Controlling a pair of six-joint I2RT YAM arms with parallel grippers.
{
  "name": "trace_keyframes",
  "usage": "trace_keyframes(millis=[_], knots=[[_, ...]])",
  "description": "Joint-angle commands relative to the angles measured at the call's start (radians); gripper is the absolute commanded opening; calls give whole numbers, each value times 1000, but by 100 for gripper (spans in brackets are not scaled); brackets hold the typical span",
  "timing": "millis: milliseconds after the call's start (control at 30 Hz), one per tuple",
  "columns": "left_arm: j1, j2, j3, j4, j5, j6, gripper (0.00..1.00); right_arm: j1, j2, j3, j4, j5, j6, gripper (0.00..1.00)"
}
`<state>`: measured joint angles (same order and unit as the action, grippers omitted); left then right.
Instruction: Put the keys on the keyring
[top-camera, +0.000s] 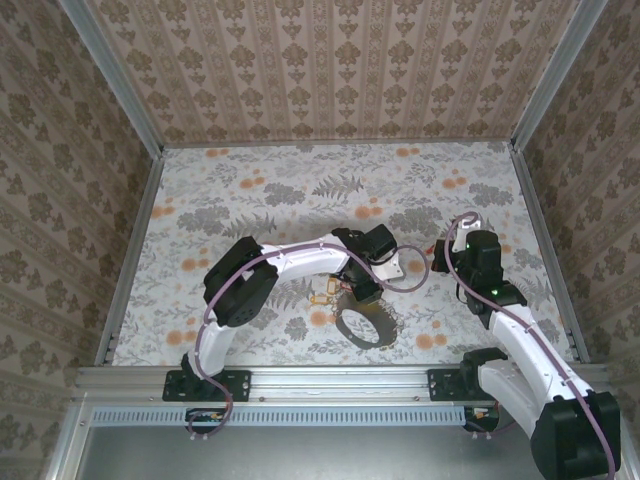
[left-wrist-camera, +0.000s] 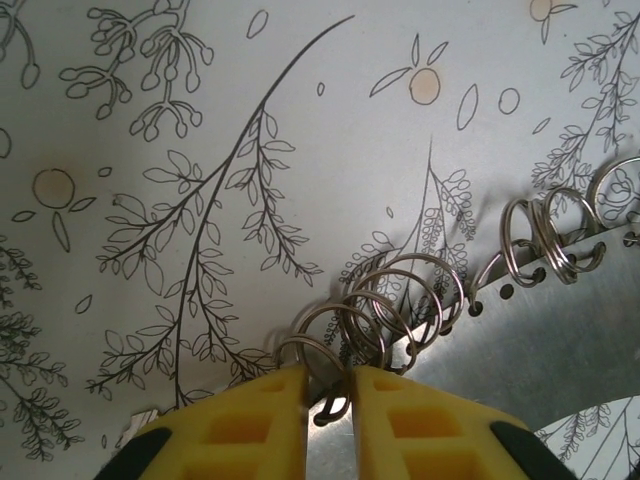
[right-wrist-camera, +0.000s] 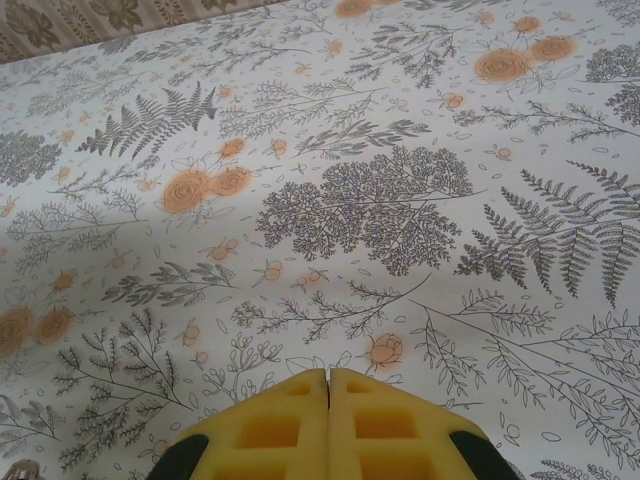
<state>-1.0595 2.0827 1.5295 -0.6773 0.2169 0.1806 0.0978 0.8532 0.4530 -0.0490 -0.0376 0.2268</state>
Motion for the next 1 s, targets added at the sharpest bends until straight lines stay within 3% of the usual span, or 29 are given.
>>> trace_keyframes(millis=[0, 333, 533, 667, 967], knots=[[2, 20, 15, -17, -19, 17, 18, -7, -18, -11, 13, -4, 19, 0], [-2, 33, 19, -25, -34, 22, 23, -9, -28, -15, 12, -1, 16, 0], [-2, 19, 6, -27, -41, 20, 14, -9, -36, -16, 11, 7, 17, 0], [1, -9, -10, -22, -45, 17, 0, -9, -36, -16, 11, 5, 19, 0], [16, -107, -52, -25, -56, 24, 0, -10, -52, -18, 3, -3, 20, 0]])
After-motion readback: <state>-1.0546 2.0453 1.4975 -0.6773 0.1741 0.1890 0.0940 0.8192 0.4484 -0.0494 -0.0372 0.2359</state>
